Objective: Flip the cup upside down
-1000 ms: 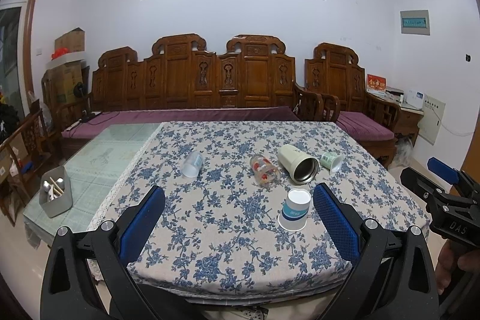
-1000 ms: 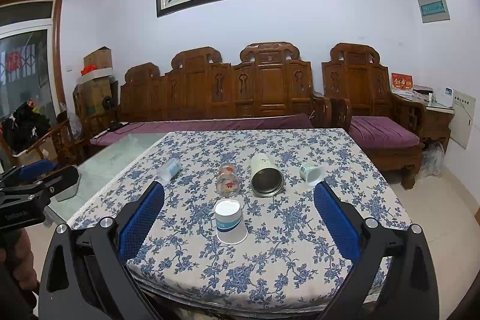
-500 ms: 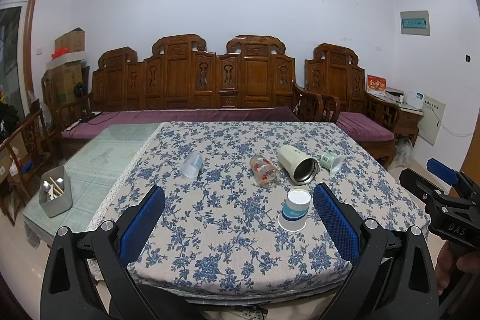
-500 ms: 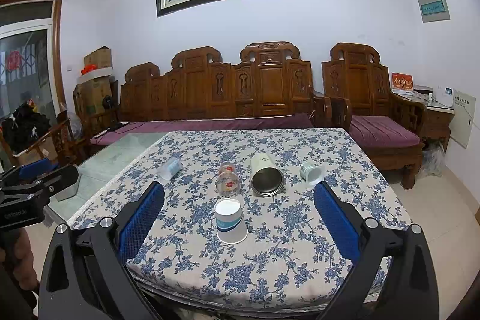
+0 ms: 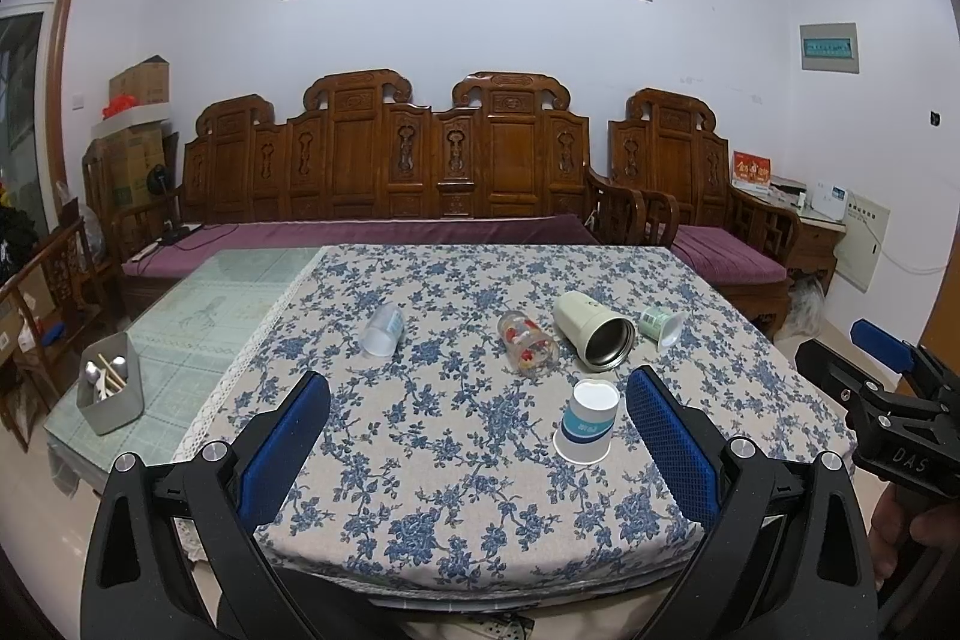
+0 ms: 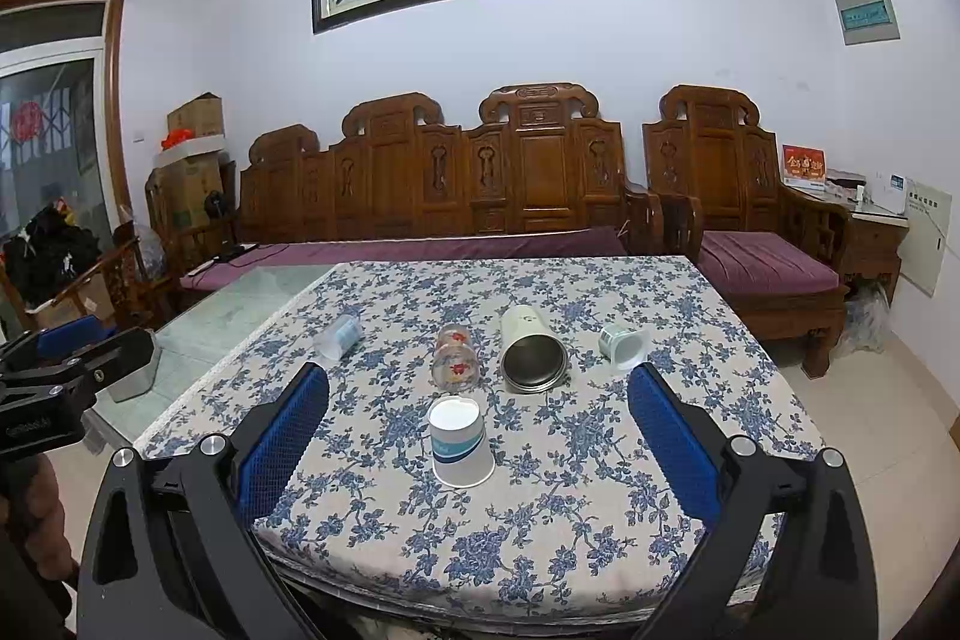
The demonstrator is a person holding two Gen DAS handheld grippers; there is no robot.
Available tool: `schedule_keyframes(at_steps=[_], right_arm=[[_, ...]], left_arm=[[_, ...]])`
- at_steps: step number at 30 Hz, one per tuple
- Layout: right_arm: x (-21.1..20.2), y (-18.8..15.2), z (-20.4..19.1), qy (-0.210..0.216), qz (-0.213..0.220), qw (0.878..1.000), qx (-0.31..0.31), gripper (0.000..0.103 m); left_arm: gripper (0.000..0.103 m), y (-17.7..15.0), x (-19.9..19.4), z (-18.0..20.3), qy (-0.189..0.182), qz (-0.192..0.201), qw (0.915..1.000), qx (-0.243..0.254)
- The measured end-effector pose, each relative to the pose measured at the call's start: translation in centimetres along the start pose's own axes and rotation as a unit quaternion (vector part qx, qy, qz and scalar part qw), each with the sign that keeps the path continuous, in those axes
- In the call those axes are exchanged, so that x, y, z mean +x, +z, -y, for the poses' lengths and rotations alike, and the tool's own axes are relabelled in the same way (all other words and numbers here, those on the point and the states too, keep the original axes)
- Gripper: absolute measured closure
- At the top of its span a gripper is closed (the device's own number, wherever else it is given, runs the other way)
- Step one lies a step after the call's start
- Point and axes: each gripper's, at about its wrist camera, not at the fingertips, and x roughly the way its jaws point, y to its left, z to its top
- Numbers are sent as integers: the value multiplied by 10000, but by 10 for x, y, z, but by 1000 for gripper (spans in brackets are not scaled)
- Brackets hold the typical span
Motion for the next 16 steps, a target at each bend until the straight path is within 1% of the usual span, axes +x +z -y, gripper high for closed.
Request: schedule_keyframes(at_steps=[16], right_arm=[[0, 1, 0, -2, 0, 10000, -2, 3]], left_arm=[[8, 1, -1, 0, -15, -3, 10000, 2]])
